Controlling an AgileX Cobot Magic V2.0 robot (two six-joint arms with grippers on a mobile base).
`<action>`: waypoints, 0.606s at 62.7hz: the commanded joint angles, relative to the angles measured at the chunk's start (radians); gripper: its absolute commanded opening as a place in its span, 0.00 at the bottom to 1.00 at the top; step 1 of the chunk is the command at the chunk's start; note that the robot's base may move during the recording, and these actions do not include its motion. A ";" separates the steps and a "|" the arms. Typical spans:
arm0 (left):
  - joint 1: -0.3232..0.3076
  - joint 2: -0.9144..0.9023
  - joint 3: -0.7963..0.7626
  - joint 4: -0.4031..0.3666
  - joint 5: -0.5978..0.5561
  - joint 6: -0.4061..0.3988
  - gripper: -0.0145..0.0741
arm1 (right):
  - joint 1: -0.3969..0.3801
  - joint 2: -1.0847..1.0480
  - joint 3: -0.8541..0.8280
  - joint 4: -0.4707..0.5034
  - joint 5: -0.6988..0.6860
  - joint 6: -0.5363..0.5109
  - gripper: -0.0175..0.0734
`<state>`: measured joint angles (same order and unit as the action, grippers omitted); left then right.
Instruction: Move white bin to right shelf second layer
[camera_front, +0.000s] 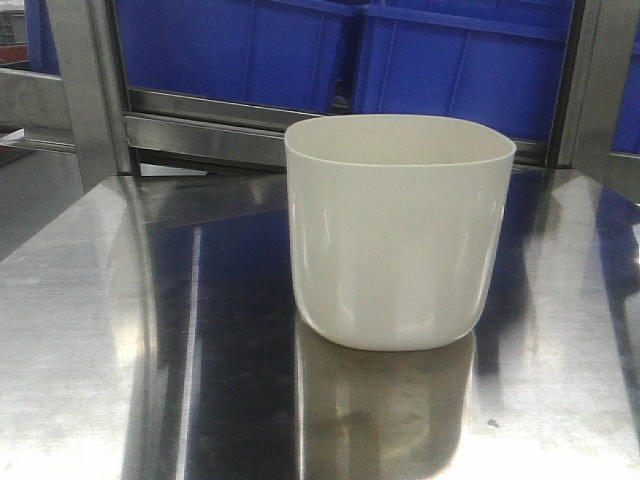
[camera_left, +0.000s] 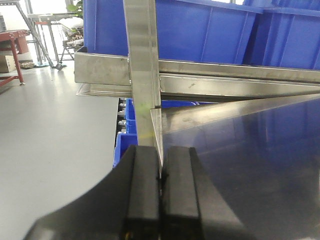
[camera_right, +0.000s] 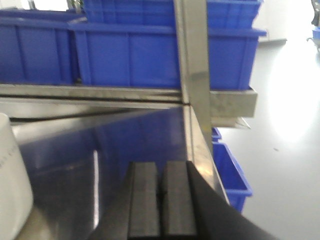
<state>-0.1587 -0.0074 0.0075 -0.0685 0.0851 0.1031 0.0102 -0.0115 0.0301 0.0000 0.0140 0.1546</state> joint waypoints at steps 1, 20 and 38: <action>-0.003 -0.014 0.037 -0.005 -0.085 -0.004 0.26 | 0.026 0.005 -0.051 0.000 -0.107 0.005 0.25; -0.003 -0.014 0.037 -0.005 -0.085 -0.004 0.26 | 0.049 0.330 -0.351 0.000 -0.062 0.005 0.25; -0.003 -0.014 0.037 -0.005 -0.085 -0.004 0.26 | 0.059 0.742 -0.779 0.016 0.211 0.005 0.25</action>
<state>-0.1587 -0.0074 0.0075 -0.0685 0.0851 0.1031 0.0622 0.6323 -0.6108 0.0000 0.1753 0.1585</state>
